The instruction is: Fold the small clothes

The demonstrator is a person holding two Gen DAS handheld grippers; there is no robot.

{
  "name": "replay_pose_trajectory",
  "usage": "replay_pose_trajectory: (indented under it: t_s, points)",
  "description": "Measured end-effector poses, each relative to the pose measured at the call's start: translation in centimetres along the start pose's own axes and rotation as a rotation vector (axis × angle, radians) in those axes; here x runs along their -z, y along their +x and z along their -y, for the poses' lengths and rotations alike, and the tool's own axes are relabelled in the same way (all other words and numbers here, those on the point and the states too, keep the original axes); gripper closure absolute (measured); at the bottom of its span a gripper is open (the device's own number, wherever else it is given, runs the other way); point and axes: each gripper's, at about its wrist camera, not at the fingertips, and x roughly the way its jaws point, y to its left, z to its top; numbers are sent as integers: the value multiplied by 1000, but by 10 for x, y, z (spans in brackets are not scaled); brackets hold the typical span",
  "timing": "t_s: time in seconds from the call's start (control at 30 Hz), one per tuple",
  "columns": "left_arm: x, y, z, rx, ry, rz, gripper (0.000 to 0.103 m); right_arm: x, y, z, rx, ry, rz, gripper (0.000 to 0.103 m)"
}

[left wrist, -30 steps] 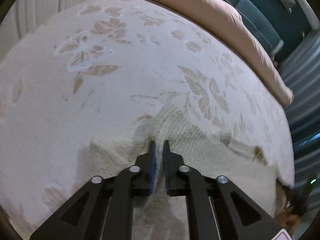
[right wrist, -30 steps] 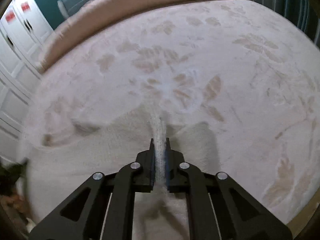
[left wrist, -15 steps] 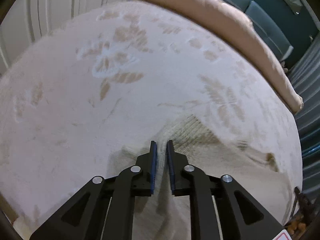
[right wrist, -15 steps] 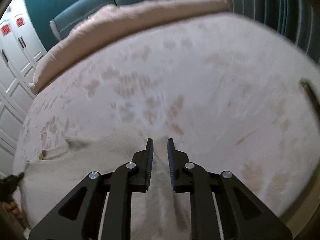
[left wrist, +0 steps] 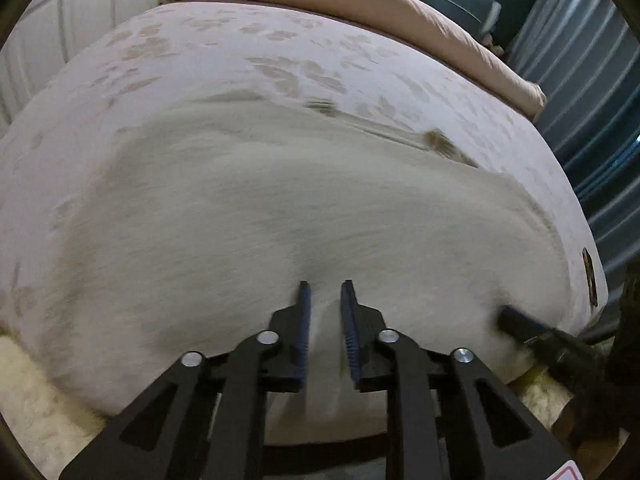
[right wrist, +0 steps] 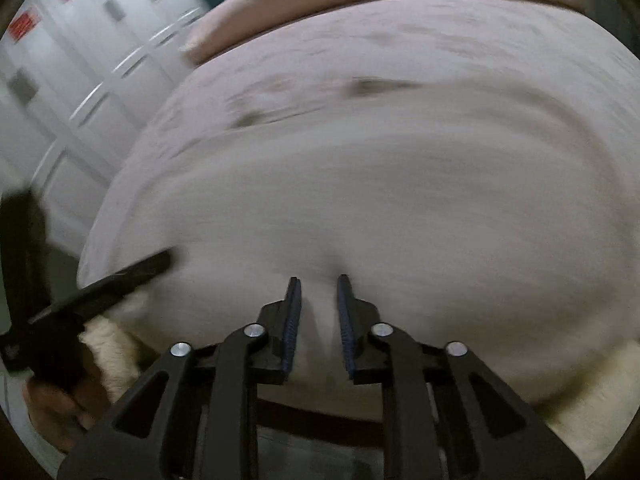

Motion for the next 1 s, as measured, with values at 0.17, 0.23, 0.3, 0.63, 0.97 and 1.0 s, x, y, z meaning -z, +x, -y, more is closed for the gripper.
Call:
replay_pose_trajectory:
  t_s: [0.17, 0.23, 0.3, 0.63, 0.97, 1.0]
  points:
    - [20, -13, -52, -35, -52, -25, 92, 30, -36, 82, 251, 131, -31, 93]
    - [27, -14, -56, -34, -67, -20, 93, 32, -48, 87, 194, 197, -18, 88]
    - [28, -15, -49, -67, -63, -16, 90, 27, -61, 67, 194, 150, 37, 88]
    - [35, -14, -44, -97, -47, 11, 90, 35, -7, 5, 149, -1, -76, 88]
    - [42, -13, -39, -111, -21, 43, 90, 47, 12, -23, 89, -69, -107, 89]
    - [42, -14, -40, -102, -24, 46, 90, 46, 9, -26, 95, -71, -108, 89]
